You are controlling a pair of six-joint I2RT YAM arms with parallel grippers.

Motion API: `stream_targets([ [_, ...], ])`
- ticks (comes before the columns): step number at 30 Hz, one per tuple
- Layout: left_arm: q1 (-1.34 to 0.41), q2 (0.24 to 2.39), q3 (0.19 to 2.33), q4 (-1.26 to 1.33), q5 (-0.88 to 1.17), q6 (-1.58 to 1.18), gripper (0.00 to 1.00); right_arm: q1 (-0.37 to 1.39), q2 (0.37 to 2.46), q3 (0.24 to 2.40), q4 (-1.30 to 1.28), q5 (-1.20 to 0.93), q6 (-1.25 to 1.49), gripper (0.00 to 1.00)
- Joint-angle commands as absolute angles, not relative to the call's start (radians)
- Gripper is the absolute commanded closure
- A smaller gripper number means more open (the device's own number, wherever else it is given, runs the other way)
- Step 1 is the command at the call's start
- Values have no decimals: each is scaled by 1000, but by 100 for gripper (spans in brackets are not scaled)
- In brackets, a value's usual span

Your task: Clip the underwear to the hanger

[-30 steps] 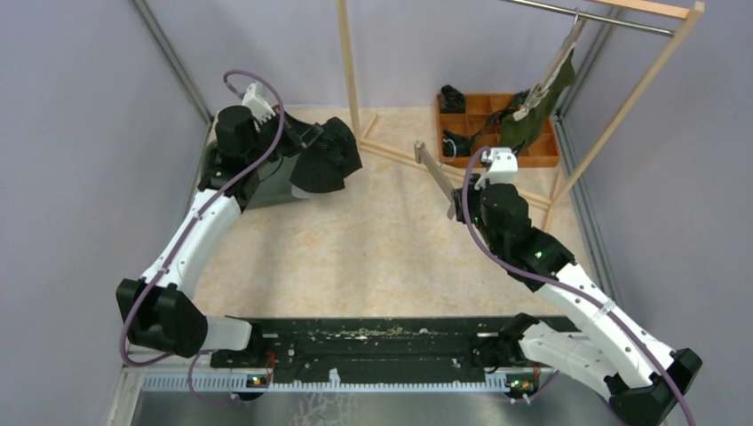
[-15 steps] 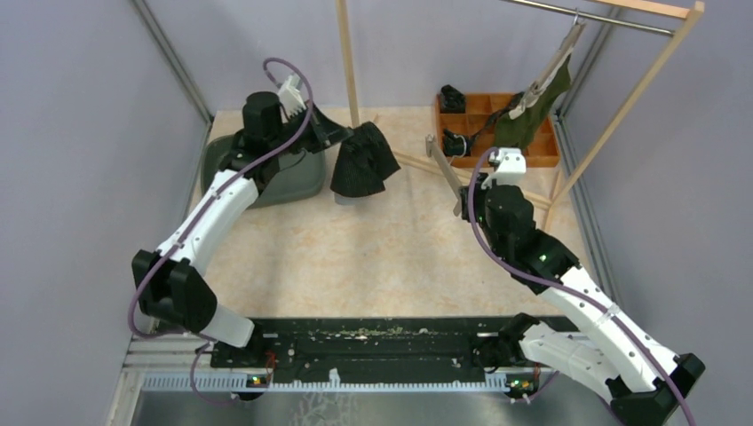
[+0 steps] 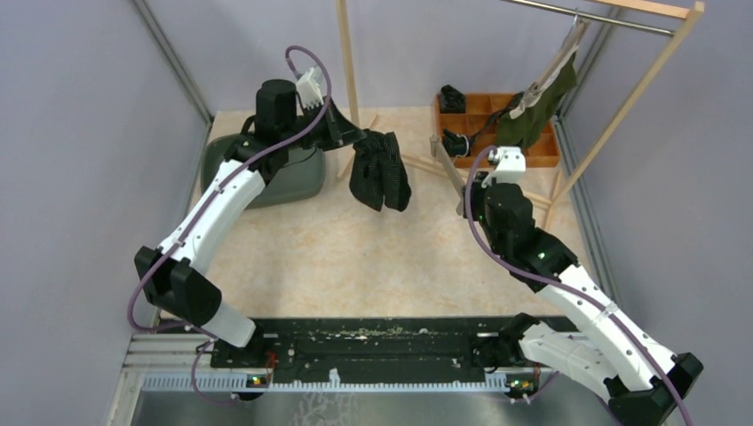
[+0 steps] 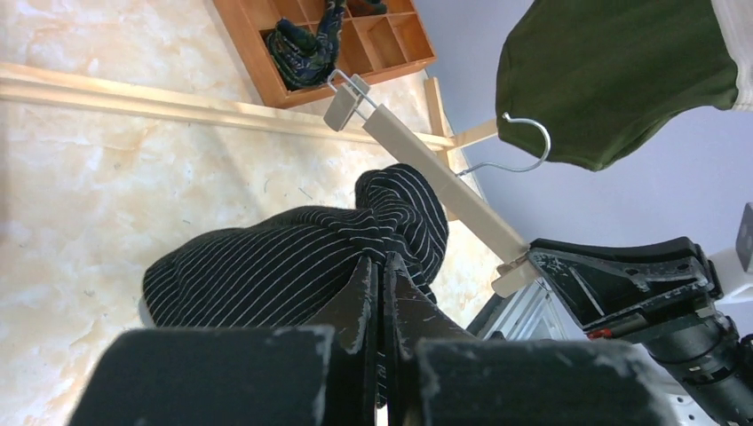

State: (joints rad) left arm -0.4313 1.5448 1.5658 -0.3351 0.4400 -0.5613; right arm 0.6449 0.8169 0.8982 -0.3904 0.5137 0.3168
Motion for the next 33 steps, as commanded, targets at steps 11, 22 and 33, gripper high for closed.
stream_targets([
  [11,-453,1538,1555,-252,744,-641,100,580,813,966,-336,480,299,100],
  [22,-381,1622,1552,-168,805,-722,95,551,821,944,-322,452,304,100],
  [33,-226,1770,1516,-124,665,-725,22,534,799,906,-316,420,308,100],
])
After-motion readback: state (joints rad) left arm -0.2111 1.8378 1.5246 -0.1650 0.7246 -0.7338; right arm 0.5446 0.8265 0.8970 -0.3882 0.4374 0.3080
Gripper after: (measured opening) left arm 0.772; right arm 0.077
